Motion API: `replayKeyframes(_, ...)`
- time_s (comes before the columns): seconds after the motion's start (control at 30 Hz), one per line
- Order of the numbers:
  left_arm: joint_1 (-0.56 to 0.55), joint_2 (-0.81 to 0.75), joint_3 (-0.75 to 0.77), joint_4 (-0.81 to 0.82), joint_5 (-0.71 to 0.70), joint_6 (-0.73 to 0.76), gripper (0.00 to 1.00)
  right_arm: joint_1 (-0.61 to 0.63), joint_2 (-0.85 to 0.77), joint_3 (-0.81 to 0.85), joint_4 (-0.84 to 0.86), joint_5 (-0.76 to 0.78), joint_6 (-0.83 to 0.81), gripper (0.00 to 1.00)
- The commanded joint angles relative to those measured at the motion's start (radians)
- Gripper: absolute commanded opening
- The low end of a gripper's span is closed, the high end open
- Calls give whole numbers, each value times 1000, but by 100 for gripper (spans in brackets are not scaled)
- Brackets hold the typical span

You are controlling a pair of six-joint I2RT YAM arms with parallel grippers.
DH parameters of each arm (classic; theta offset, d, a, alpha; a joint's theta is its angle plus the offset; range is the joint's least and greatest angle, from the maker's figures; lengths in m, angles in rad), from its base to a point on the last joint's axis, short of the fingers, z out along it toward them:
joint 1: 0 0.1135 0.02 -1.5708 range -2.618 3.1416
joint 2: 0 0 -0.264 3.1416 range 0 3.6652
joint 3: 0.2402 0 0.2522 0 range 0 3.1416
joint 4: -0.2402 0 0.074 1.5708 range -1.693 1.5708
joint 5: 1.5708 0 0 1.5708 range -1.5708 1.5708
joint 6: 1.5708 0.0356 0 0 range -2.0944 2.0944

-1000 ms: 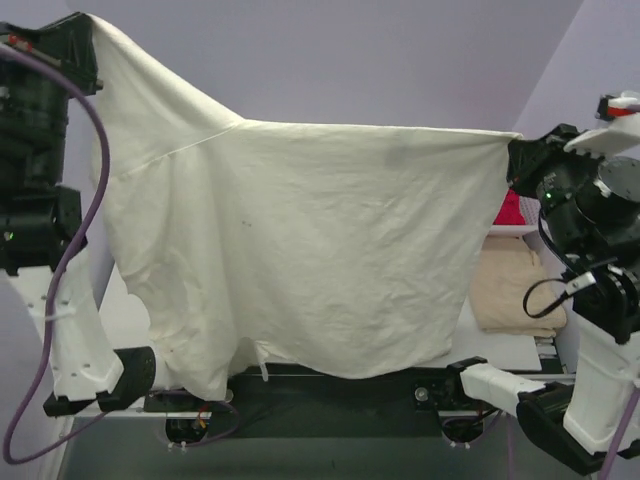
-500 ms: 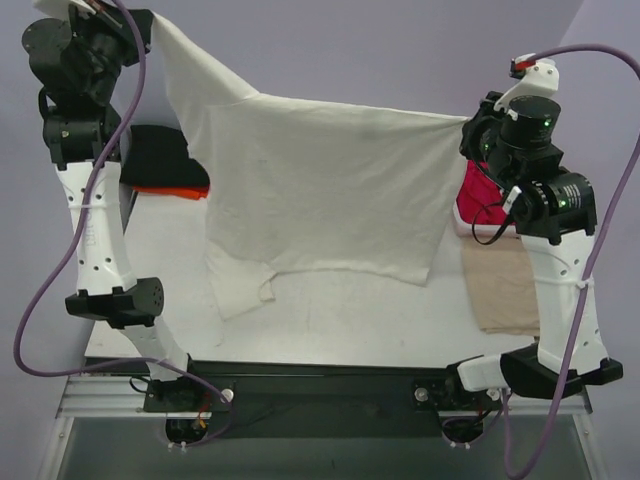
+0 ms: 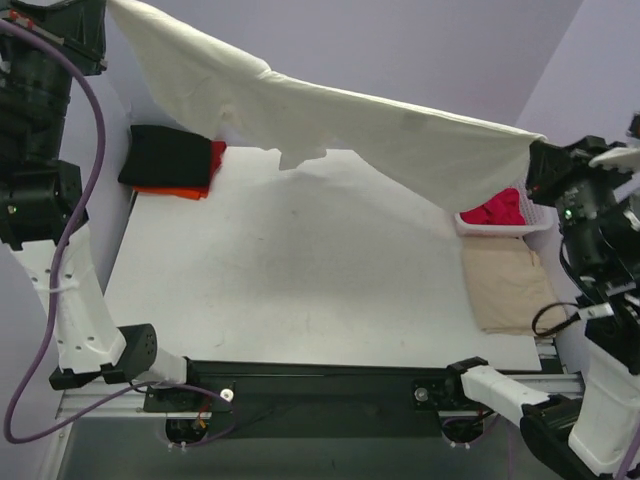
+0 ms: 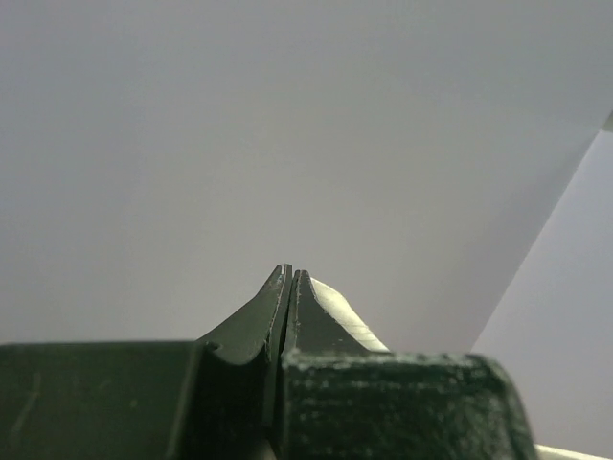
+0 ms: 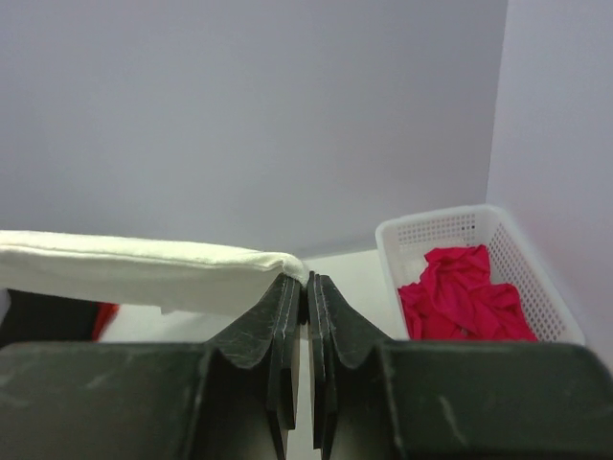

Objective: Fold and stack the t-shirts
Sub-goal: Flatten out the tshirt

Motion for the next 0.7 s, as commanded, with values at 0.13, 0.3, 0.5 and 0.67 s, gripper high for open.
replayKeyframes(0.13,13,-82,85,101,-54,2,0,-8,-88,38,64,-32,-39,0)
replayKeyframes(0.3,13,-41,128,158,-48,-30,0,-6,-53,112,70,-29,-59,0)
replayKeyframes(0.5,13,68,149,227,-20,-90,0,-6,23,94,126,5,-74,0)
replayKeyframes(0.67,-10,146,4,252,43,-118,0,-8,69,-117,206,71,-30,0)
